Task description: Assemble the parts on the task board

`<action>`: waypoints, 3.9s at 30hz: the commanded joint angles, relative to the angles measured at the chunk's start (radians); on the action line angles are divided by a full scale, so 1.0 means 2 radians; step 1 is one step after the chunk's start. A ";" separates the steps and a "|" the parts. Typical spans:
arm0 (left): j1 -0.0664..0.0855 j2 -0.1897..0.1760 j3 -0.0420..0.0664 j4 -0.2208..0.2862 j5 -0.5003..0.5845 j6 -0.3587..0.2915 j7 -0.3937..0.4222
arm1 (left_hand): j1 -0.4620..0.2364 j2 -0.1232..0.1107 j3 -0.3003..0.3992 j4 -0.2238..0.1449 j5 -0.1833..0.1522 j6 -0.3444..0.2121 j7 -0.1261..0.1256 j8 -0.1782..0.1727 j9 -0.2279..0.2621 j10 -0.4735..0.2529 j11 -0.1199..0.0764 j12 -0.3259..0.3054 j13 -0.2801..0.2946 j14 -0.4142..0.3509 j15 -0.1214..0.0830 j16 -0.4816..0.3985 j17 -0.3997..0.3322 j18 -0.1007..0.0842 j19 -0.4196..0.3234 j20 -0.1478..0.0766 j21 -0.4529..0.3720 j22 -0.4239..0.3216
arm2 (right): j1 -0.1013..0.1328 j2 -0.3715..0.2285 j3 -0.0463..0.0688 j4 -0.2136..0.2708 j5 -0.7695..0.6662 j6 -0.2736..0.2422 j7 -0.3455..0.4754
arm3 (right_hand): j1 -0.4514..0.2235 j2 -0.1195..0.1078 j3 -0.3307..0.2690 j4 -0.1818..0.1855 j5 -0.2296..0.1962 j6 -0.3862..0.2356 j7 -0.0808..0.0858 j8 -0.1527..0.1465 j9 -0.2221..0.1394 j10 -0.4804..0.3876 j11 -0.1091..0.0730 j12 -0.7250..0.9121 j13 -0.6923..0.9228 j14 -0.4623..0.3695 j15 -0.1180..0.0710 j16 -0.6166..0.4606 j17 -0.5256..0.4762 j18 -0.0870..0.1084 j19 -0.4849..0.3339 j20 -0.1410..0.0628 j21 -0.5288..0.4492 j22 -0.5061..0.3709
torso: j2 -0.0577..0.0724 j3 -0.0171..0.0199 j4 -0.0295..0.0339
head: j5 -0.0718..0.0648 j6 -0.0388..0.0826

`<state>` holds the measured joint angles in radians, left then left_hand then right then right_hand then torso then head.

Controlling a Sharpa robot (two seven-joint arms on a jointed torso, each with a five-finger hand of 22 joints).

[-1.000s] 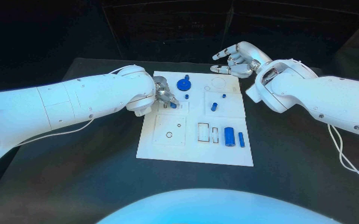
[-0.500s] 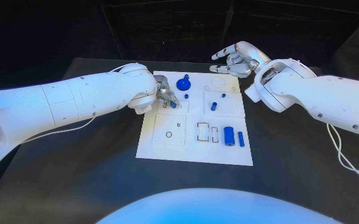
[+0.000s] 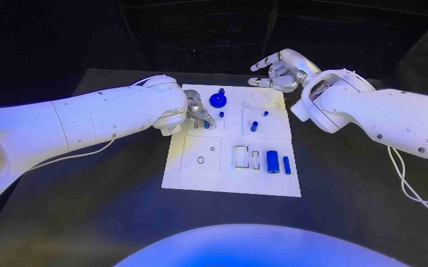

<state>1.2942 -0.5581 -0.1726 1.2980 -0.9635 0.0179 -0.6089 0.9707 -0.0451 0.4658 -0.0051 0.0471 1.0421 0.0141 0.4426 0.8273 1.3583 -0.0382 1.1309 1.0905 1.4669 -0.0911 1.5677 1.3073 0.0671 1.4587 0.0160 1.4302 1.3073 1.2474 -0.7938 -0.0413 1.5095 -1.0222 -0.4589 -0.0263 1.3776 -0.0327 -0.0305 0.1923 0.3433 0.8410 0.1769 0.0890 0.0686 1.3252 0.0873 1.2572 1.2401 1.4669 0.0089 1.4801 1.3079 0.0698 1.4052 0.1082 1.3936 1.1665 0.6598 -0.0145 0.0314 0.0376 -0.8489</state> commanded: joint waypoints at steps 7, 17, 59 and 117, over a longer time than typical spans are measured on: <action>0.000 0.001 0.000 -0.002 -0.002 0.007 -0.003 | -0.018 -0.002 -0.040 0.018 0.002 0.002 0.003 0.007 0.009 0.003 -0.004 0.002 0.000 0.052 -0.004 0.002 0.132 -0.010 0.006 -0.001 0.004 0.038 | 0.001 0.001 0.000 0.000 -0.001 0.003 0.002 | 0.002 0.002 -0.004 0.000 0.002 -0.001 0.000 0.002 0.000 -0.005 -0.001 -0.003 -0.001 0.032 -0.002 -0.002 0.047 0.004 -0.004 0.000 -0.003 -0.001 | 0.000 -0.0001 0.0003 | 0.000 0.000; 0.000 -0.002 0.000 0.001 -0.002 -0.017 0.000 | -0.054 -0.018 -0.120 0.061 0.000 0.003 0.000 0.012 0.017 0.005 -0.007 0.004 0.000 0.052 -0.007 0.002 0.132 -0.011 0.008 -0.004 0.006 0.043 | 0.001 0.002 0.000 -0.002 0.000 0.003 0.003 | 0.001 0.002 -0.004 0.001 0.002 -0.001 0.000 0.002 0.000 -0.005 -0.001 -0.004 -0.002 0.032 -0.002 -0.002 0.047 0.004 -0.004 0.000 -0.003 -0.002 | 0.000 -0.0004 0.0003 | -0.001 0.001; 0.040 0.025 0.055 -0.134 -0.003 0.090 0.020 | 0.048 0.024 -0.231 0.087 0.003 -0.043 0.031 -0.053 -0.041 -0.035 0.020 -0.035 -0.041 0.052 0.015 0.002 0.132 0.000 -0.018 0.017 -0.034 0.001 | 0.001 0.006 0.000 -0.012 0.004 0.005 0.004 | 0.000 0.003 -0.005 0.002 0.002 -0.001 0.000 0.002 0.000 -0.005 -0.001 -0.003 -0.001 0.032 -0.002 -0.002 0.047 0.004 -0.004 0.000 -0.004 -0.003 | 0.000 -0.0004 0.0000 | 0.007 0.010; 0.017 0.086 0.042 -0.223 -0.023 0.163 0.033 | 0.082 0.047 -0.253 0.082 0.003 -0.031 0.029 -0.058 -0.065 -0.034 0.019 -0.027 -0.039 0.052 0.014 0.002 0.132 -0.001 -0.015 0.016 -0.033 0.006 | 0.001 0.013 0.000 -0.015 0.004 0.007 0.006 | 0.000 0.004 -0.005 0.003 0.003 0.000 0.000 0.003 0.000 -0.005 -0.001 -0.003 -0.001 0.032 -0.002 -0.002 0.047 0.005 -0.004 0.000 -0.004 -0.003 | 0.000 0.0000 0.0007 | 0.009 0.005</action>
<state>1.3275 -0.3880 -0.0880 0.8512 -1.0038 0.3275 -0.5457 1.1296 0.0521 -0.0395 0.1637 0.0470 0.9740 0.0712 0.3333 0.6985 1.2883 -0.0036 1.0726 1.0138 1.4668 -0.0693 1.5677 1.3074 0.0542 1.4229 0.0481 1.3632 1.3074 1.2466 -0.7680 -0.0415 1.4792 -1.0154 -0.4502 -0.0232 1.3776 -0.0327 -0.0358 0.1976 0.3432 0.8410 0.1769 0.0890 0.0685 1.3219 0.0840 1.2534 1.2386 1.4669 0.0089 1.4801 1.3080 0.0697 1.4027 0.1107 1.3899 1.1612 0.6588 -0.0145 0.0325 0.0567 -0.8381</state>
